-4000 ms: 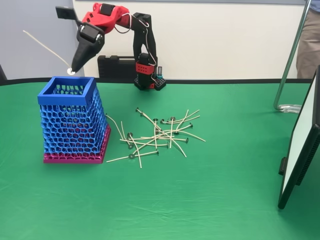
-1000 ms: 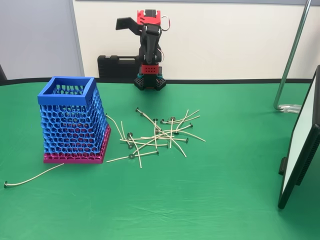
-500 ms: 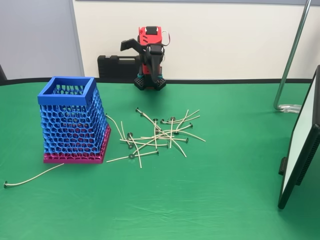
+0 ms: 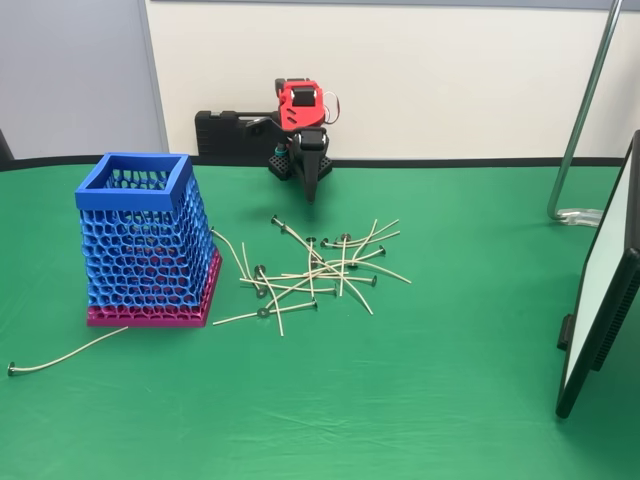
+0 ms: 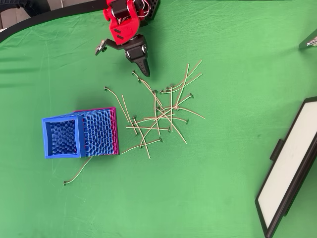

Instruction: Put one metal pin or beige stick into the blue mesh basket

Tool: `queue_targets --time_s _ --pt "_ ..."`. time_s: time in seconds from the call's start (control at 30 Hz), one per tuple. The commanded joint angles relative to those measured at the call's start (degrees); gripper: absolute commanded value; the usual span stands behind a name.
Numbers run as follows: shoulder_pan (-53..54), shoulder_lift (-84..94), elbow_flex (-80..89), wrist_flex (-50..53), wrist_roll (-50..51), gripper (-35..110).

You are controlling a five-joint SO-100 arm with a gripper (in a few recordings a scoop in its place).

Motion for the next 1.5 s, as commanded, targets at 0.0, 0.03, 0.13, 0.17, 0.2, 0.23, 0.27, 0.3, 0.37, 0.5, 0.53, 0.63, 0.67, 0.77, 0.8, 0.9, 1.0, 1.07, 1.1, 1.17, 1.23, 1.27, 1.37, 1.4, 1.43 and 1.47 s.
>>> queue_targets --time_s 0.0,0.03,0.13,0.17,0.2,0.23,0.27,0.3,0.37,0.5,0.53,0.63,0.67,0.77,0.8,0.9,1.0,1.07,1.1,1.17,1.23,1.27,1.37,1.4,1.43,1.47 --pt "0.9 0.5 0.3 0.2 1.3 1" --pt "1.2 0.5 0.3 0.3 1.7 1" --pt "1.6 0.5 0.3 0.4 2.2 1" --pt "2.3 0.5 0.3 0.5 3.2 1" --pt "2.9 0.5 0.3 0.5 3.9 1" --pt "3.7 0.5 0.3 0.5 4.6 1" --pt "4.7 0.4 0.3 0.1 4.7 1" --pt "5.4 0.4 0.3 0.0 5.1 1" --pt "6.0 0.5 0.3 0.4 5.2 1" --pt "6.2 0.5 0.3 0.7 4.2 1" --pt "6.2 0.5 0.3 0.7 4.0 1" --pt "6.2 0.5 0.3 0.7 4.1 1" --pt "6.3 0.5 0.3 0.8 4.1 1" --pt "6.3 0.5 0.3 0.8 4.0 1" --pt "6.3 0.5 0.3 0.8 4.0 1" --pt "6.3 0.5 0.3 0.8 3.9 1" --pt "6.3 0.5 0.3 0.8 4.0 1" --pt "6.3 0.5 0.3 0.8 4.0 1" --pt "6.3 0.5 0.3 0.8 3.9 1" --pt "6.3 0.5 0.3 0.8 3.9 1" --pt "6.3 0.5 0.3 0.8 3.9 1" --pt "6.3 0.5 0.3 0.8 3.9 1" --pt "6.3 0.5 0.3 0.8 3.9 1" --pt "6.3 0.5 0.3 0.8 3.9 1" --pt "6.3 0.5 0.3 0.8 3.9 1" --pt "6.3 0.5 0.3 0.8 3.9 1"
